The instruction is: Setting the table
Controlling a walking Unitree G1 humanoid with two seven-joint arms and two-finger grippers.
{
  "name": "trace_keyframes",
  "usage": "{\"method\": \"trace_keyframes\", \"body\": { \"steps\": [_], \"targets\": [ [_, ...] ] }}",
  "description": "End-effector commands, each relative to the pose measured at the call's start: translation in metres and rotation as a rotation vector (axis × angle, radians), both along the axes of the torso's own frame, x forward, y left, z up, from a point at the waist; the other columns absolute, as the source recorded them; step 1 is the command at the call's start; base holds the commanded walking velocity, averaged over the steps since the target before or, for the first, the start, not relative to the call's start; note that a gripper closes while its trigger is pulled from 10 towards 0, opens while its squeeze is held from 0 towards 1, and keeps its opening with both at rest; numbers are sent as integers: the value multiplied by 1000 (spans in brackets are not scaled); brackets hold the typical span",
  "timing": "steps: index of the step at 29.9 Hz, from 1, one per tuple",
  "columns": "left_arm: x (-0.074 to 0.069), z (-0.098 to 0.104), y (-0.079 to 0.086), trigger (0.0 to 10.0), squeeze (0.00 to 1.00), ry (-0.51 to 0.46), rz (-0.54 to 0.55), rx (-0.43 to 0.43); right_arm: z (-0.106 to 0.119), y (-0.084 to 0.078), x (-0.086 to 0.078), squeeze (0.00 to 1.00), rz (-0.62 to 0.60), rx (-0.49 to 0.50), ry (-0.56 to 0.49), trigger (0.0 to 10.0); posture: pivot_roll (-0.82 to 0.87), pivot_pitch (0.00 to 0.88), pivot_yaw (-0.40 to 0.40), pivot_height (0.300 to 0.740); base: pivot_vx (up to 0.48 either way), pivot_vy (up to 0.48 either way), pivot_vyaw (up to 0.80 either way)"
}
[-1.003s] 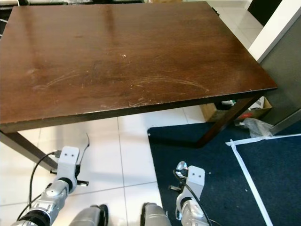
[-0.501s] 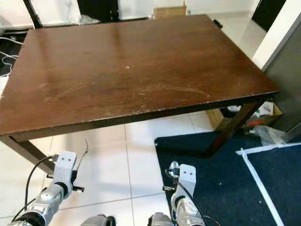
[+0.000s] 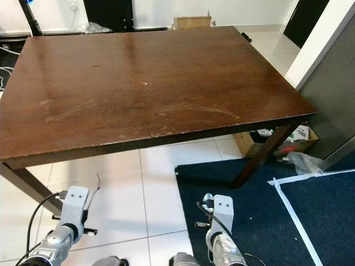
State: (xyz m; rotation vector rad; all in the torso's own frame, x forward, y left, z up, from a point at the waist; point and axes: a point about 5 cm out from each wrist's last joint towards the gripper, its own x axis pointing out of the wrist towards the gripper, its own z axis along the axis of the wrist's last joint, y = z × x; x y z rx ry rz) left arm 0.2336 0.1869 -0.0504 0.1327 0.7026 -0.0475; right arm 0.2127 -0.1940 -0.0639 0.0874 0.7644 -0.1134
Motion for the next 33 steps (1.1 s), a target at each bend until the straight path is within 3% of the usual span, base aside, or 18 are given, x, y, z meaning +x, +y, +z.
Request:
{"method": "trace_keyframes", "body": {
  "steps": [1, 8, 13, 33],
  "targets": [
    [-4, -3, 2, 10000, 0, 11, 14, -6, -4, 2, -6, 0, 5, 3, 23, 10000, 12, 24, 18, 740, 0, 0, 0],
    [-7, -4, 1, 10000, 0, 16, -17, 16, -7, 7, -11, 0, 36, 21, 43, 10000, 7, 48, 24, 740, 0, 0, 0],
    [-12, -8, -2, 10000, 0, 23, -30, 16, -11, 9, -16, 0, 88, 17, 60, 10000, 12, 71, 23, 740, 0, 0, 800],
    [-25, -14, -1, 10000, 0, 41, -20, 11, -15, 3, -28, 0, 72, 8, 82, 10000, 14, 82, 28, 740, 0, 0, 800]
  ]
}}
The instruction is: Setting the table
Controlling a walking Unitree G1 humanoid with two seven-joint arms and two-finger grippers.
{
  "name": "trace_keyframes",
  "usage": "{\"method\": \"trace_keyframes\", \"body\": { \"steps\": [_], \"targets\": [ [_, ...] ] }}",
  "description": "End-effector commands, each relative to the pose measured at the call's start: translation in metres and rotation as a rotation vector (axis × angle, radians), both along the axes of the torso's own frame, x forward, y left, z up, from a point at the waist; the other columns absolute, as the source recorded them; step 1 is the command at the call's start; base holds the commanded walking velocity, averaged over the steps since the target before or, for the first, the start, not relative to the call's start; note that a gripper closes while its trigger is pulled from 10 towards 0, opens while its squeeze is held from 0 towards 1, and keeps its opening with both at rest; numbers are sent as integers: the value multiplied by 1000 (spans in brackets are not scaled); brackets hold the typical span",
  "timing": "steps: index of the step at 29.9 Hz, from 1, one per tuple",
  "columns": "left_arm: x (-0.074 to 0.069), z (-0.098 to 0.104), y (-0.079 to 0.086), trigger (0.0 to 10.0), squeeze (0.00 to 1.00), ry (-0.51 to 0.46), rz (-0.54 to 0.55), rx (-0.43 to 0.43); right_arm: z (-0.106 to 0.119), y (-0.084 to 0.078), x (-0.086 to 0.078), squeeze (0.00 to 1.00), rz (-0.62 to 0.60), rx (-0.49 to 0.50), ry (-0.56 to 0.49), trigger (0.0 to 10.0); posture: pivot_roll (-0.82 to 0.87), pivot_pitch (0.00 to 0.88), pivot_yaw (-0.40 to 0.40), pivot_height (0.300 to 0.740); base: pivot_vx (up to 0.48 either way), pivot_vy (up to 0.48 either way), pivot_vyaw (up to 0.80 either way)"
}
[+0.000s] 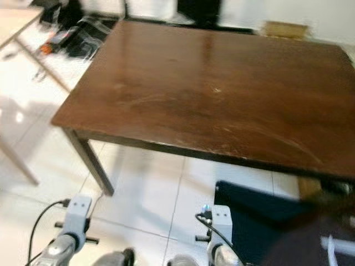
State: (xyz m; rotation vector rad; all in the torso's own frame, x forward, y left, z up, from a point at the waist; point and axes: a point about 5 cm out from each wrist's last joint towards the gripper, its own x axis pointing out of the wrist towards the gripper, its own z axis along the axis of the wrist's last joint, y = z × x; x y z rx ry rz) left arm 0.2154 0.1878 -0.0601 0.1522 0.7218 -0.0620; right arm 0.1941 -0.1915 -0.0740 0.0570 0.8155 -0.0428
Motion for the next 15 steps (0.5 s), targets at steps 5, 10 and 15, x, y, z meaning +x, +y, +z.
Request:
{"method": "trace_keyframes", "body": {
  "steps": [5, 10, 15],
  "targets": [
    [-11, -6, -2, 10000, 0, 24, 20, -2, -5, -1, -9, 0, -3, 1, 32, 10000, 12, 80, 22, 740, 0, 0, 800],
    [-14, -7, -2, 10000, 0, 10, 52, -30, -6, -1, -11, 0, 12, -5, 43, 10000, 20, 80, 13, 740, 0, 0, 800],
    [-16, -8, -1, 10000, 0, 5, 63, -32, -5, 0, -10, 0, 17, -1, 42, 10000, 18, 79, 13, 740, 0, 0, 800]
  ]
}}
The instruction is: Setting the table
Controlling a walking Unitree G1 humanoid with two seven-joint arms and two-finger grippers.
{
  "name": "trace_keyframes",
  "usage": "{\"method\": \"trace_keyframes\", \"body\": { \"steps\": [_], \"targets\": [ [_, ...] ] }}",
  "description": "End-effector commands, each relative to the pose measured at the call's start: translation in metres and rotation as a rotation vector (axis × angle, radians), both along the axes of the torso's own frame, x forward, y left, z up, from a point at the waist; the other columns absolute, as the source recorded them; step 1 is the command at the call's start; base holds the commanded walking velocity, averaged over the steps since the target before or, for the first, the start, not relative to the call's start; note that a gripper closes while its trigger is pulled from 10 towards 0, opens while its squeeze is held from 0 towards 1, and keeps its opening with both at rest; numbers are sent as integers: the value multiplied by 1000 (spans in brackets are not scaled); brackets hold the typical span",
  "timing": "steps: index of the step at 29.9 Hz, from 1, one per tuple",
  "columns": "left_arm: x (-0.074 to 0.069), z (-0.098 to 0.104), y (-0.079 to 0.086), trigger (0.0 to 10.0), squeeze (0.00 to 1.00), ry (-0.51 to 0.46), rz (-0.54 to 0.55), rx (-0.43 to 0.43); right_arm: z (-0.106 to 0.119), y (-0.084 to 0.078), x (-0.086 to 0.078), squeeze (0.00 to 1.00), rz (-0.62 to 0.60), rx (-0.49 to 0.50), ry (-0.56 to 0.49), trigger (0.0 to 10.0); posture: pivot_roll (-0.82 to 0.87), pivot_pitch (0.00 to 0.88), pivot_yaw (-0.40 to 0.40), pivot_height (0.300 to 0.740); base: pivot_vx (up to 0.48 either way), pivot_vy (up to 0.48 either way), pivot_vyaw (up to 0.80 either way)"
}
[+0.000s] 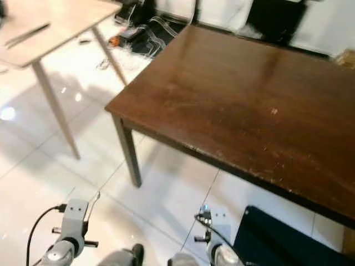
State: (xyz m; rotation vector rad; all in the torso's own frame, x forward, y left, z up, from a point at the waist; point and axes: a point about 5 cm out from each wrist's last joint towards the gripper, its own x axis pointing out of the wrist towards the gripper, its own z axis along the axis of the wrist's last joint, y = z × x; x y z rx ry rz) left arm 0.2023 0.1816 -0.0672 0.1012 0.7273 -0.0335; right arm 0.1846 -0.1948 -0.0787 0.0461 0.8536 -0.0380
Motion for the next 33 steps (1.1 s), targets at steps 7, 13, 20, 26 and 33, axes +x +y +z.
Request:
{"method": "trace_keyframes", "body": {
  "steps": [7, 13, 20, 26, 33],
  "targets": [
    [-3, 0, 8, 10000, 0, -4, 31, 7, 1, 5, 3, 0, 14, 11, -7, 10000, 20, 81, 6, 740, 0, 0, 800],
    [1, 2, 9, 10000, 0, -23, 44, -3, 2, 6, 6, 0, 28, 13, -14, 10000, 24, 79, -1, 740, 0, 0, 800],
    [1, 3, 9, 10000, 0, -36, 61, -8, 3, 5, 8, 0, 36, 12, -16, 10000, 27, 83, -9, 740, 0, 0, 800],
    [1, 4, 8, 10000, 0, -44, 58, -15, 4, 6, 9, 0, 43, 14, -18, 10000, 27, 89, -12, 740, 0, 0, 800],
    [1, 4, 7, 10000, 0, -53, 56, -19, 4, 6, 10, 0, 49, 16, -20, 10000, 28, 86, -16, 740, 0, 0, 800]
  ]
}}
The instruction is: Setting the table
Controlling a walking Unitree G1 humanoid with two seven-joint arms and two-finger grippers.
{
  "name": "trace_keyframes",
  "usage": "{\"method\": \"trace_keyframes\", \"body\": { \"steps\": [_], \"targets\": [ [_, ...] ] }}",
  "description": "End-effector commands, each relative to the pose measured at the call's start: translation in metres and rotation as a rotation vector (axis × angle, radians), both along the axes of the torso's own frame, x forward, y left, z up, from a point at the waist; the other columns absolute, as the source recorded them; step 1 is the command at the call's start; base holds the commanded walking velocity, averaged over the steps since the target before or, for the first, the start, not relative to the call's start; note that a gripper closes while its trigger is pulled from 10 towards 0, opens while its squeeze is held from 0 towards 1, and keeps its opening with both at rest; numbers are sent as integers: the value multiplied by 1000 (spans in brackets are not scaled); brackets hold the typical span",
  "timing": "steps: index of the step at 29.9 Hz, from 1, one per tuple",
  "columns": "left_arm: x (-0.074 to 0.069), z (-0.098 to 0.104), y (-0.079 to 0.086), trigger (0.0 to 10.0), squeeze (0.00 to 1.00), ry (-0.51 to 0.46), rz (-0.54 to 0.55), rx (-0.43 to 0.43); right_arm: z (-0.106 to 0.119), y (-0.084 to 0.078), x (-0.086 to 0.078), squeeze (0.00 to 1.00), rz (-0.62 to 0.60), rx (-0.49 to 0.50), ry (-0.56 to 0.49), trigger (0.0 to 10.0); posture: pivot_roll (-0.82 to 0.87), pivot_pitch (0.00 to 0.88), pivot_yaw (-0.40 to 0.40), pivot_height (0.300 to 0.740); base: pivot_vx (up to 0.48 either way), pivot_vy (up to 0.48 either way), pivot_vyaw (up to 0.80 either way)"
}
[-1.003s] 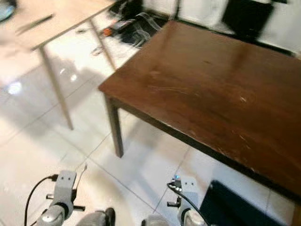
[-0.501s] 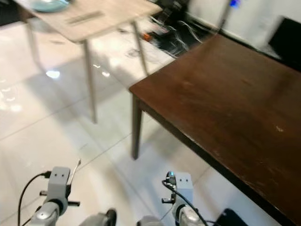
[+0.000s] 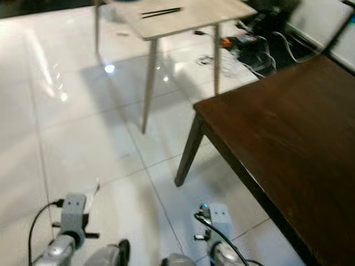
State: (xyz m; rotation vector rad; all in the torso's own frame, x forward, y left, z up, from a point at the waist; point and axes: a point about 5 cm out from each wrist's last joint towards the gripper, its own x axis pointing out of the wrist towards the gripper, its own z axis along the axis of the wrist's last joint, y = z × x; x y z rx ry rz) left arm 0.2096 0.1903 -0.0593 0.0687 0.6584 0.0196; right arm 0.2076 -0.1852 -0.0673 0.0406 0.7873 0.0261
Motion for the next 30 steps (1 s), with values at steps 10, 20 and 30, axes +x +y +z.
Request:
{"method": "trace_keyframes", "body": {
  "steps": [10, 20, 30],
  "targets": [
    [-4, -2, -2, 10000, 0, 4, 4, -9, -6, -3, -10, 0, 0, -5, 43, 10000, 27, 85, -19, 740, 0, 0, 800],
    [-2, 0, -2, 10000, 0, -13, -6, -14, -5, -4, -9, 0, -18, 5, 33, 10000, 21, 73, -13, 740, 0, 0, 720],
    [2, 2, -2, 10000, 0, -27, -19, -14, -4, -6, -8, 0, -69, 36, 23, 10000, 19, 63, -7, 740, 0, 0, 0]
  ]
}}
